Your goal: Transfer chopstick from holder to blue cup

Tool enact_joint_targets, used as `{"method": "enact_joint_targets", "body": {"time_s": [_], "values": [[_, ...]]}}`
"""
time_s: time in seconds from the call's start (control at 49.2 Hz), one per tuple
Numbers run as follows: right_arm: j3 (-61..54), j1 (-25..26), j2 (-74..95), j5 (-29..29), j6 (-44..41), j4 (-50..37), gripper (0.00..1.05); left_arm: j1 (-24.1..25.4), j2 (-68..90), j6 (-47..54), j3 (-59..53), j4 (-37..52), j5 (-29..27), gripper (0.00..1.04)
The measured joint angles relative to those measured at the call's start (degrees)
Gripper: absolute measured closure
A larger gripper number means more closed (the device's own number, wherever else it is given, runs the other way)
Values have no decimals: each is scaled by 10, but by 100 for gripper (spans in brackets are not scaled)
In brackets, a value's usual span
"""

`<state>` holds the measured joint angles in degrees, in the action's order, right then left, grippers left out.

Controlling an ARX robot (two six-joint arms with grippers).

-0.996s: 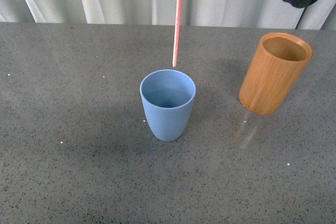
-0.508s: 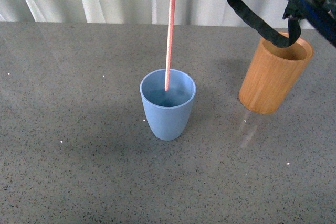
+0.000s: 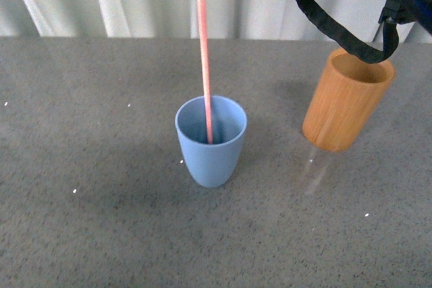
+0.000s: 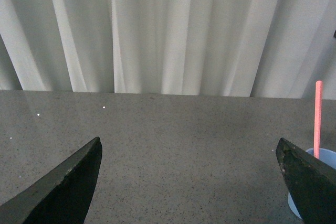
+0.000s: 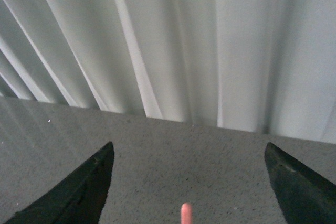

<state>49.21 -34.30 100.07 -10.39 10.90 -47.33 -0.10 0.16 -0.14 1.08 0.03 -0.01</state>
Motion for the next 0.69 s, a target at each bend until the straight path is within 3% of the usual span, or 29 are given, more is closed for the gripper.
{"method": "enact_joint_targets", "body": {"time_s": [0.061, 0.285, 0.589, 0.691], "values": [[-8, 13, -31, -5, -8, 7, 8, 0, 0, 0, 0, 0, 0, 7], [-62, 117, -204, -83, -78, 116, 10, 0, 0, 0, 0, 0, 0, 7], [-207, 334, -422, -30, -76, 217, 10, 0, 0, 0, 0, 0, 0, 7], [-233, 357, -451, -27, -70, 226, 10, 0, 0, 0, 0, 0, 0, 7]]}}
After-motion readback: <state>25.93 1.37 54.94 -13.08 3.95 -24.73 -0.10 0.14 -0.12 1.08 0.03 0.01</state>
